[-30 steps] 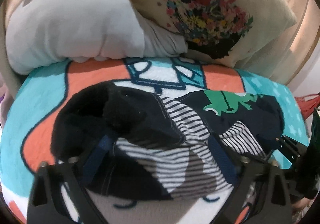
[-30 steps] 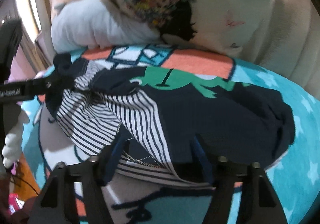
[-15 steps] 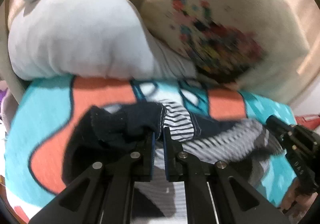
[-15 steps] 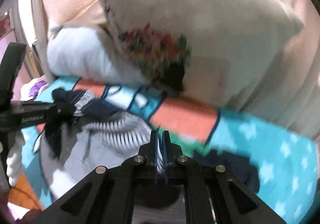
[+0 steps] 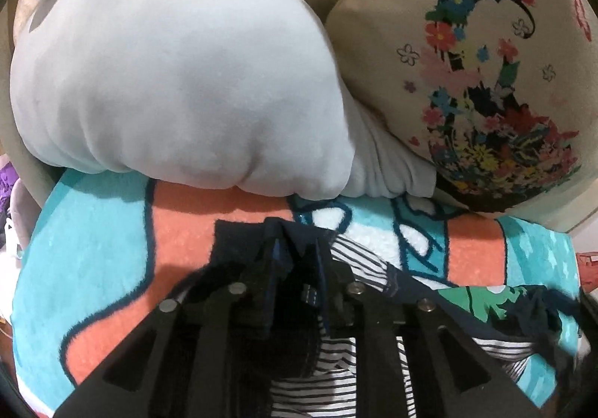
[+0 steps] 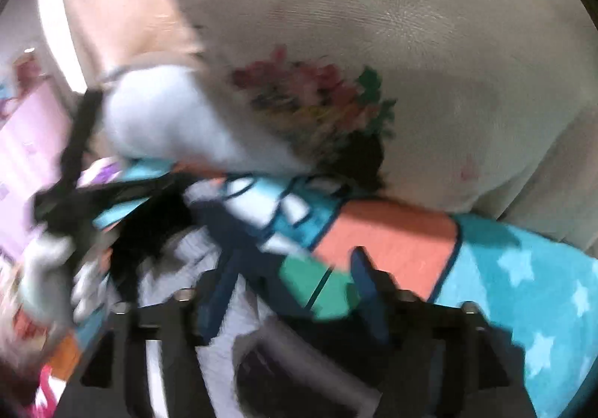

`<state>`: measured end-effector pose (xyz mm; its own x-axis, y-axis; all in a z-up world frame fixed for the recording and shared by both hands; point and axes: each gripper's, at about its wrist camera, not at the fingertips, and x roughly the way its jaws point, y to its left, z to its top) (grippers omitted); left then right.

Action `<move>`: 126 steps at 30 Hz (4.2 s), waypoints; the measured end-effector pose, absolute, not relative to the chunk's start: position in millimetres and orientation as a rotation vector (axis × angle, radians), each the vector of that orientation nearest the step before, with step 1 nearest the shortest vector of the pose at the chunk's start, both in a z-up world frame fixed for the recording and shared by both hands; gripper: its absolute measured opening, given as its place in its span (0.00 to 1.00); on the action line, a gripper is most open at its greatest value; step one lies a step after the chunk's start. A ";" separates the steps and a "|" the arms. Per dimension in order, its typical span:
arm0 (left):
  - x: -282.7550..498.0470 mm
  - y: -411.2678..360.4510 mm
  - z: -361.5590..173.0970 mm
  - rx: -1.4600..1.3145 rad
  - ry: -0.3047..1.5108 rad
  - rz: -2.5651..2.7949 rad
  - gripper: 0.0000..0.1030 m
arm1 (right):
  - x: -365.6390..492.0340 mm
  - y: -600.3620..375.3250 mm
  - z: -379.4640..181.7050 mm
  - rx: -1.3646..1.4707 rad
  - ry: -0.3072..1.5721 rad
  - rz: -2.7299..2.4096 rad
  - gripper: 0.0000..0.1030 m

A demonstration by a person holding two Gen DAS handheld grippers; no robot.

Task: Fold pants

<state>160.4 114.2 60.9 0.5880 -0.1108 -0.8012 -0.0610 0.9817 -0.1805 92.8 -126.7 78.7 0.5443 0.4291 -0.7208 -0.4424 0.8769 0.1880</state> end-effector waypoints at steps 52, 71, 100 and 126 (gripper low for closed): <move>53.5 147.1 31.6 -0.345 1.016 -0.187 0.11 | 47.2 -255.3 1.8 0.414 0.936 0.145 0.12; -7.2 186.7 24.3 -0.376 0.987 -0.189 0.43 | -27.7 -293.7 30.8 0.413 0.879 0.066 0.56; 15.5 157.7 54.5 -0.247 0.901 -0.192 0.53 | 81.8 -332.9 45.2 0.713 1.056 0.210 0.21; -5.7 114.7 77.6 -0.145 0.736 -0.086 0.88 | 55.8 -220.8 8.6 0.599 0.954 0.321 0.47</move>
